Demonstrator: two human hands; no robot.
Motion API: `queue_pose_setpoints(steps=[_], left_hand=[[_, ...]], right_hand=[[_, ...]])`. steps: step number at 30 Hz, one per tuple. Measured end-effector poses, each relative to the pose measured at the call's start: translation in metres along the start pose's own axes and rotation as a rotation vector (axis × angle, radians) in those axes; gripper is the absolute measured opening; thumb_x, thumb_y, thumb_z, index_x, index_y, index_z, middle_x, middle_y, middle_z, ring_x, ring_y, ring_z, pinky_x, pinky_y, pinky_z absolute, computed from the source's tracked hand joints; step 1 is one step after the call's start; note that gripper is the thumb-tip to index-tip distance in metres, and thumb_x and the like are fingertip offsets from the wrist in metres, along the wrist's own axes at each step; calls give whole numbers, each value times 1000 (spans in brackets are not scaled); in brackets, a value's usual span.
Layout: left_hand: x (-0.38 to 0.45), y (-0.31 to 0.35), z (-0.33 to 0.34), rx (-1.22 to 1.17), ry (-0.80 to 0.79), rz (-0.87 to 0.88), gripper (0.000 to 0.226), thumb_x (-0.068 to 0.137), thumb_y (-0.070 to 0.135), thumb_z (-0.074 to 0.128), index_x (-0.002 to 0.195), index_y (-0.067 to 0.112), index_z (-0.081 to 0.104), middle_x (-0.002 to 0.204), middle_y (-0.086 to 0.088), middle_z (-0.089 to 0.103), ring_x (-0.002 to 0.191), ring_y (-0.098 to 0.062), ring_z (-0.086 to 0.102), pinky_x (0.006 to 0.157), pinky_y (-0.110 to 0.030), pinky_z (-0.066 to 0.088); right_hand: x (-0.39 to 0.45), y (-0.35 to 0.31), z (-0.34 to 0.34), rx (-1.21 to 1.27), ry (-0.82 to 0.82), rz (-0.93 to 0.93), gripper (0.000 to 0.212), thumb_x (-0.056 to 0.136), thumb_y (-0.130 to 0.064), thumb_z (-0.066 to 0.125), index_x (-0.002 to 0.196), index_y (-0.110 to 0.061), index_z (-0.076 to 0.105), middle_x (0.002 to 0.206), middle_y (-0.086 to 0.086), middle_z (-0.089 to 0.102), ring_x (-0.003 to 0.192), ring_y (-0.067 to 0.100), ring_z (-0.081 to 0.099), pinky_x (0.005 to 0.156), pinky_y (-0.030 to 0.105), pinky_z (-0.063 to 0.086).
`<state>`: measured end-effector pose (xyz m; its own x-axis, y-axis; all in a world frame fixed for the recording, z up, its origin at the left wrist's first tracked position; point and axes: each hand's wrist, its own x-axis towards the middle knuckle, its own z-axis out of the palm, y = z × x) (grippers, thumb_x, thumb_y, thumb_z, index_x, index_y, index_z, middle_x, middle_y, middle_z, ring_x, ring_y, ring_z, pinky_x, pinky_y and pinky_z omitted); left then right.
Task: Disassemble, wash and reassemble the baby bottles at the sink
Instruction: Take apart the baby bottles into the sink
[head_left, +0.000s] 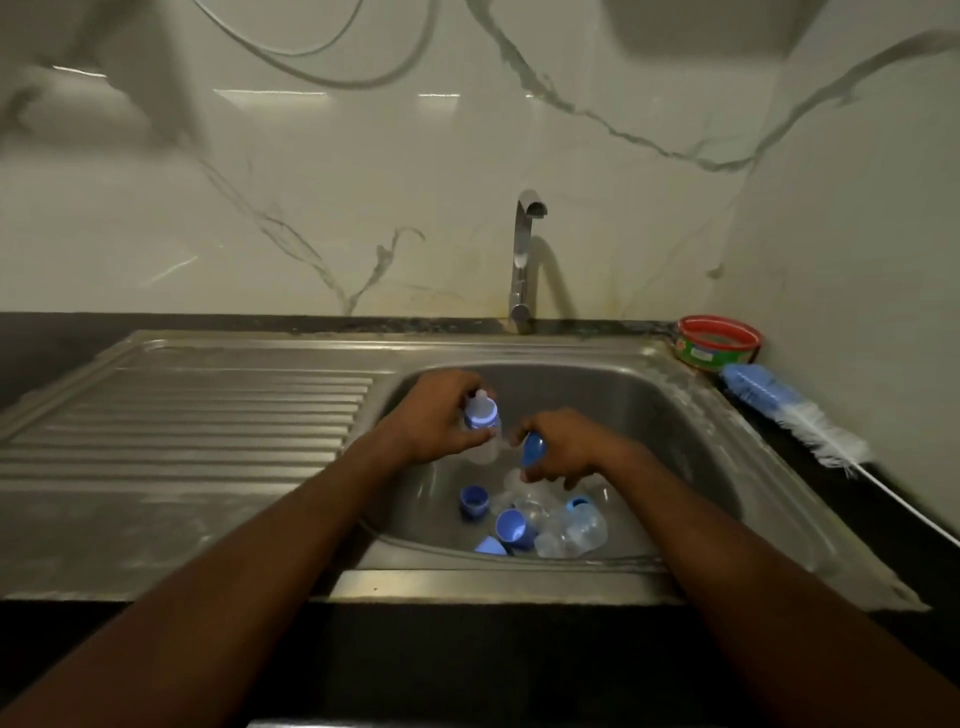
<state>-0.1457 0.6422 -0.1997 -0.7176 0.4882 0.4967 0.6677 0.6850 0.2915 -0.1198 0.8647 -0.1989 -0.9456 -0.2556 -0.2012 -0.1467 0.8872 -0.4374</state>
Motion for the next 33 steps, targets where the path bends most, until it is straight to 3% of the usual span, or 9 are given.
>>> queue_pose_setpoints(steps=[5, 8, 10, 12, 15, 19, 27, 30, 33], left_hand=[[0, -5, -2, -78, -3, -5, 42, 76, 39, 86, 109, 26, 64, 95, 11, 65, 83, 0, 61, 72, -18, 54], [2, -1, -1, -102, 32, 29, 41, 79, 37, 84, 112, 25, 63, 95, 11, 65, 85, 0, 61, 71, -12, 49], [2, 4, -2, -165, 41, 62, 37, 82, 35, 82, 112, 23, 65, 96, 13, 66, 87, 2, 62, 72, -8, 46], [2, 9, -4, -206, 49, 100, 34, 87, 38, 78, 115, 23, 66, 99, 14, 67, 90, 3, 63, 77, -8, 47], [1, 14, -7, -205, 89, 105, 31, 92, 46, 70, 115, 26, 68, 100, 16, 67, 93, 2, 62, 81, -9, 47], [3, 10, -6, -208, 89, 19, 31, 94, 51, 65, 111, 25, 69, 95, 13, 69, 87, 1, 63, 77, -10, 47], [4, 20, -7, -325, 14, -128, 36, 93, 55, 62, 89, 20, 69, 71, 5, 69, 63, -4, 66, 57, -15, 50], [3, 21, -1, -241, 31, -199, 59, 93, 66, 45, 73, 16, 69, 59, 2, 66, 56, -6, 64, 56, -12, 46], [2, 21, -3, -286, 1, -412, 70, 88, 78, 37, 65, 18, 65, 49, 1, 62, 48, -8, 62, 57, -18, 47]], right_hand=[[2, 4, -2, -69, -44, 42, 69, 81, -34, 84, 140, -23, 51, 120, 6, 61, 93, 18, 69, 69, 29, 61], [4, 5, -2, -232, 70, -25, 88, 73, -51, 86, 144, -19, 45, 138, 6, 54, 119, 24, 54, 93, 34, 50], [4, 5, -2, -222, 157, -65, 103, 63, -64, 85, 147, -22, 42, 139, 4, 50, 125, 24, 50, 100, 37, 46], [1, 2, -3, -119, 231, -136, 102, 60, -69, 83, 145, -26, 45, 137, -2, 53, 121, 17, 53, 98, 33, 47], [-4, -8, -4, 3, 325, -235, 73, 71, -50, 86, 133, -21, 59, 122, -4, 66, 106, 11, 62, 87, 24, 49], [-5, -16, -4, 26, 411, -252, 50, 69, -32, 85, 112, -16, 66, 100, -2, 70, 87, 12, 65, 76, 30, 55], [-10, -17, -4, -24, 401, -214, 56, 59, -43, 81, 111, -28, 66, 97, -9, 69, 82, 5, 65, 74, 31, 59], [-11, -22, -3, -107, 393, -224, 61, 66, -38, 84, 122, -29, 61, 104, -8, 68, 87, 7, 66, 78, 32, 60], [-11, -29, -3, -286, 453, -207, 64, 72, -36, 83, 129, -27, 55, 111, -3, 67, 96, 16, 65, 85, 37, 57]])
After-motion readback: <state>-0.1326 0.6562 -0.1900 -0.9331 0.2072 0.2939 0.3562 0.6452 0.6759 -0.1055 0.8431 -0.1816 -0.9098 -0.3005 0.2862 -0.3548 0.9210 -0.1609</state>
